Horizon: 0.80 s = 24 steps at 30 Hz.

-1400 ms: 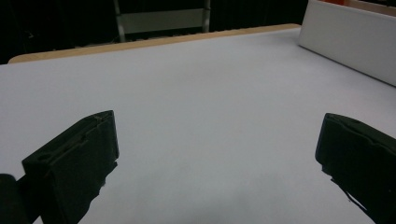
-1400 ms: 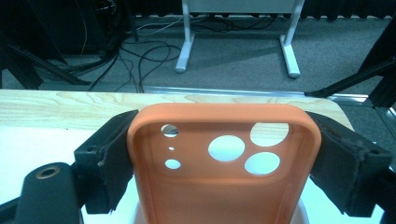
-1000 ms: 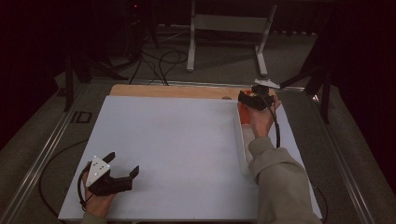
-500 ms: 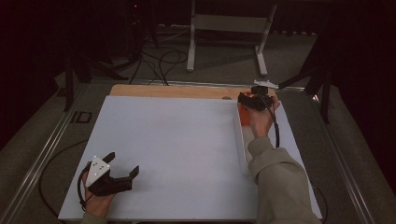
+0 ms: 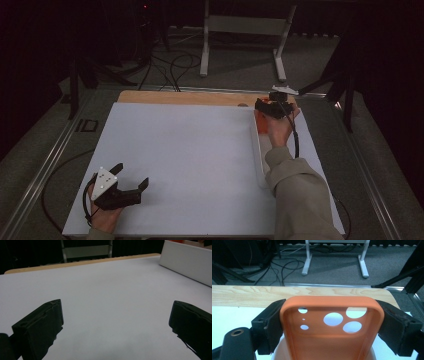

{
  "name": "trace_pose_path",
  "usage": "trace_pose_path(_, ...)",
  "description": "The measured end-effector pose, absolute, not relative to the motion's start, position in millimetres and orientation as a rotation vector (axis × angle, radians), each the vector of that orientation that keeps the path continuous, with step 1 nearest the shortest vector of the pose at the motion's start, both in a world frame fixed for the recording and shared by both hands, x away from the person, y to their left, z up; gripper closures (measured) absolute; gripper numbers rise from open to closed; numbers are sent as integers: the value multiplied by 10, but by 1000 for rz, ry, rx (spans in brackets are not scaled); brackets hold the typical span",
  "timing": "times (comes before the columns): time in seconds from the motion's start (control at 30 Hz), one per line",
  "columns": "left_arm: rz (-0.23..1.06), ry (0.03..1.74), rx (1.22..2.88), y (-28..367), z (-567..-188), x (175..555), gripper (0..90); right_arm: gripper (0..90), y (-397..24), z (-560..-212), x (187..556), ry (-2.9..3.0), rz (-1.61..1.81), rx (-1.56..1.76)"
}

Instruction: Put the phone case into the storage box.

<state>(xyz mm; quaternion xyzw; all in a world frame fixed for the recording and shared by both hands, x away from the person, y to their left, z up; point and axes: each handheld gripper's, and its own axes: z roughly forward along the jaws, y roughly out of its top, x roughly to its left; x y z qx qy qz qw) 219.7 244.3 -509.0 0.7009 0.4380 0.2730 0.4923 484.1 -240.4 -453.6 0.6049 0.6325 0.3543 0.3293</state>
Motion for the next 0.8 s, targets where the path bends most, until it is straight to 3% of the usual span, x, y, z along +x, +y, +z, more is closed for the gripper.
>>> trace_pose_path(0.8, 662, 1063, 1699, 2445, -5089, 2194, 4, 85, -2394, -4534, 4842, 1645, 931, 1587)
